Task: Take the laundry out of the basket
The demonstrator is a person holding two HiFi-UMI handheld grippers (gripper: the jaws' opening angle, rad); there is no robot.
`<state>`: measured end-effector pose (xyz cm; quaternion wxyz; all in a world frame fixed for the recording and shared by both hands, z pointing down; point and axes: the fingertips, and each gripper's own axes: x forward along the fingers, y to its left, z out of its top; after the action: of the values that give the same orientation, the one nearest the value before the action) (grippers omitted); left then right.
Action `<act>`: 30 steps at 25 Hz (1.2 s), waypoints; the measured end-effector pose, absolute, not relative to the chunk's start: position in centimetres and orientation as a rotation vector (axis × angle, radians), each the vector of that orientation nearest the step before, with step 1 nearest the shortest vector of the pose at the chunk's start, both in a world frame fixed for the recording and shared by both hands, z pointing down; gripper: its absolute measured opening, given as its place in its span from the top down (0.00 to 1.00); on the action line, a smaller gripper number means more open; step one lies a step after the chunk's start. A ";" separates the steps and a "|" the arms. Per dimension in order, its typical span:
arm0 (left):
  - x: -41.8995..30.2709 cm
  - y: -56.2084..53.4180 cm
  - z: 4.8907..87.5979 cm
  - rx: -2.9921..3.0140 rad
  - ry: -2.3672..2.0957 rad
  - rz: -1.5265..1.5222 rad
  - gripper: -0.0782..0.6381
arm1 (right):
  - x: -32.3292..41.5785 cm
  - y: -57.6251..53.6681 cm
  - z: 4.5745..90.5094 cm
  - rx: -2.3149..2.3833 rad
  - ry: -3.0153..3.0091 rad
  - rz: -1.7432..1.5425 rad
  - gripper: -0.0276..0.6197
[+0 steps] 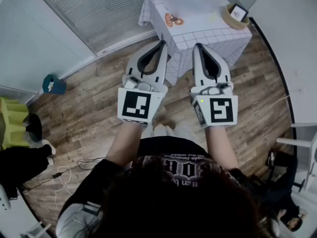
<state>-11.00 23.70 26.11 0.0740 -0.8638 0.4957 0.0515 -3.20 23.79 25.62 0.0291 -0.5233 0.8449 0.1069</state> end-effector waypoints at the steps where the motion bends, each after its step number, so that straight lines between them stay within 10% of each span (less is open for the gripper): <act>1: -11.1 23.7 26.1 -2.593 1.486 0.155 0.89 | -3.3 23.8 25.6 -1.614 2.606 0.334 0.92; 30: -5.4 13.0 26.6 -2.568 1.509 0.130 0.89 | 3.3 13.4 25.5 -1.531 2.572 0.304 0.91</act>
<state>-5.44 13.01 26.61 0.0802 -0.8586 0.5045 0.0433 3.27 13.42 25.48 0.0667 -0.5078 0.8530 0.1008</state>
